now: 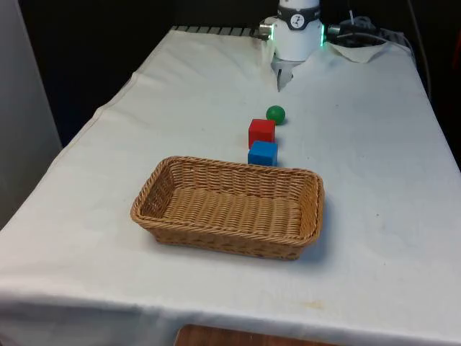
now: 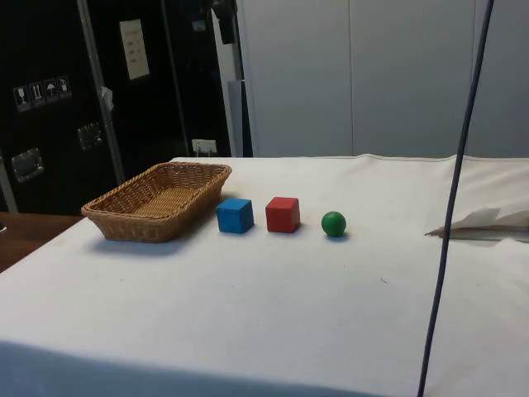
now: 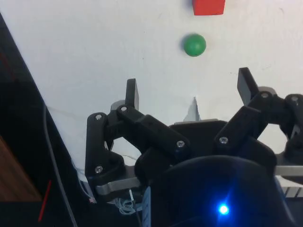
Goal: Place all non-red objects into the basket.
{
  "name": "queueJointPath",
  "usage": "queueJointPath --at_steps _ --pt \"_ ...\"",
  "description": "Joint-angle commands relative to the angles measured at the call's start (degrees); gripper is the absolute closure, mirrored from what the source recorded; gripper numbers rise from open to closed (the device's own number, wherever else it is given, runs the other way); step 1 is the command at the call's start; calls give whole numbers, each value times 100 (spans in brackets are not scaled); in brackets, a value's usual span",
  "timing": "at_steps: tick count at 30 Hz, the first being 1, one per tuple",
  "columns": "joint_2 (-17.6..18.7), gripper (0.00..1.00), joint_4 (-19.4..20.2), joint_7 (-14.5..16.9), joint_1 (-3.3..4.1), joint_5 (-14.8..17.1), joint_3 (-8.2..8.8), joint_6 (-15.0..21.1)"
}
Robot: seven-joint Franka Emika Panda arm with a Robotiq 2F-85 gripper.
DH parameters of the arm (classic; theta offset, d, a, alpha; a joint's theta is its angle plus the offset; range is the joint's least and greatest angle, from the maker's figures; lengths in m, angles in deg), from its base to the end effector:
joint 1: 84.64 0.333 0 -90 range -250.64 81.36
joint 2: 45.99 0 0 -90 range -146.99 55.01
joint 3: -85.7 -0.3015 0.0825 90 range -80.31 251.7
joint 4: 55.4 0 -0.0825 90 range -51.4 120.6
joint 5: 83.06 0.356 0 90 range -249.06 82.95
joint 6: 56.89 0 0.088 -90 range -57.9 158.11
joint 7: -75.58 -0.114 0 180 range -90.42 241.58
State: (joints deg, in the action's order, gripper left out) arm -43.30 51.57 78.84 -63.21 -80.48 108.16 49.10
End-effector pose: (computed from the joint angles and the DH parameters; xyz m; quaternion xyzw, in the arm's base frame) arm 0.5397 -0.0032 0.4707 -0.9994 -0.0125 0.0297 0.0136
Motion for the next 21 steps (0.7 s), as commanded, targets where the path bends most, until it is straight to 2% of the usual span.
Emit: queueJointPath --at_steps 1,8,9,14,19,20,21 --pt "0 0 0 0 0 0 0 0" --pt "-275 0 309 11 -29 -34 11 126" --pt "-195 0 223 11 -29 0 6 29" --pt "-498 0 630 57 -52 -40 34 309" --pt "-619 0 854 86 -52 -34 52 481" --pt "-590 0 814 92 -52 -6 57 407" --pt "-630 0 894 92 -52 -34 57 527"
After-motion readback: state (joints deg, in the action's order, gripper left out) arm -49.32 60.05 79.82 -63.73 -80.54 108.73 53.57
